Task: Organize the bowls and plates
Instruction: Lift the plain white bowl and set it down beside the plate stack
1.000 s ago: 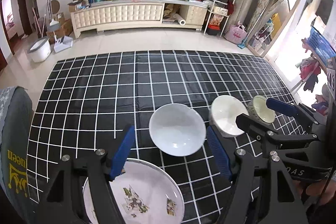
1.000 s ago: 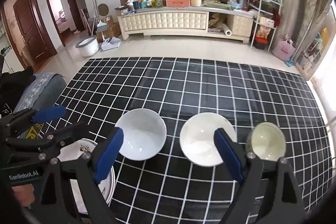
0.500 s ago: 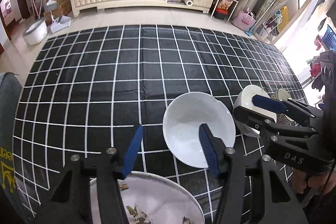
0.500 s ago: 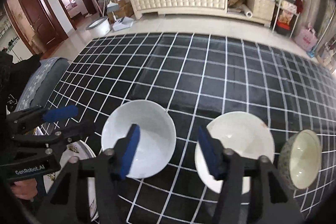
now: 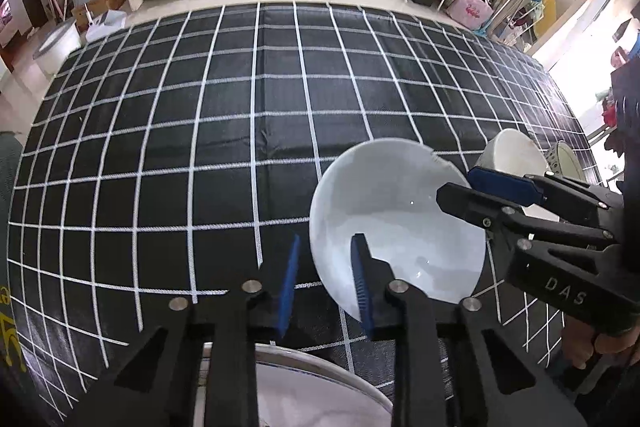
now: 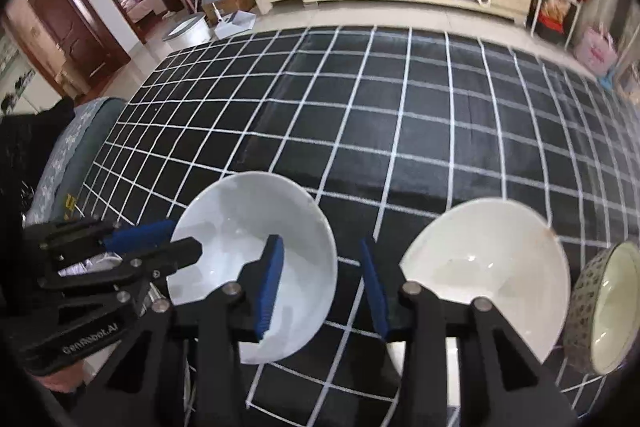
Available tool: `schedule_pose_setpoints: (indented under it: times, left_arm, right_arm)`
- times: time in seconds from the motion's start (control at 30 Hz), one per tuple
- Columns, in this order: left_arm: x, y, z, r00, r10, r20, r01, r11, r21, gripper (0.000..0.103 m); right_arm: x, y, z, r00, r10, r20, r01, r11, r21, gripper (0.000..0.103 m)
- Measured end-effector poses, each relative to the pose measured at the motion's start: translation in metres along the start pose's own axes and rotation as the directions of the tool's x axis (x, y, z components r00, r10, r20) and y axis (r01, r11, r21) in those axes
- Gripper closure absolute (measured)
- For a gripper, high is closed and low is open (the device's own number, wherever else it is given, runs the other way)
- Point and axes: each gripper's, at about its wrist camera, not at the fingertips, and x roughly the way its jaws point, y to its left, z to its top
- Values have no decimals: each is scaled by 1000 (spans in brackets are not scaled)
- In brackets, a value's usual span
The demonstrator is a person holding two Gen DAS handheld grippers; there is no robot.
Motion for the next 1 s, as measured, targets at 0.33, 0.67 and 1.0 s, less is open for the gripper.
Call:
schedule_pose_setpoints:
  times: [0.33, 0.67, 1.0]
  left_arm:
    - [12, -5, -6, 999, 11, -47, -10, 1000, 10, 87]
    - [7, -13, -11, 998, 18, -56, -19, 1000, -17, 89]
    - [-34, -37, -24, 1000, 13, -7, -13, 1000, 7, 89]
  right_arm:
    - [8, 1, -13, 999, -30, -45, 32, 999, 32, 76]
    - [4, 8, -21, 996, -90, -25, 91, 992, 90, 83]
    - [-40, 13, -31, 994, -106, 18, 103, 987, 120, 83]
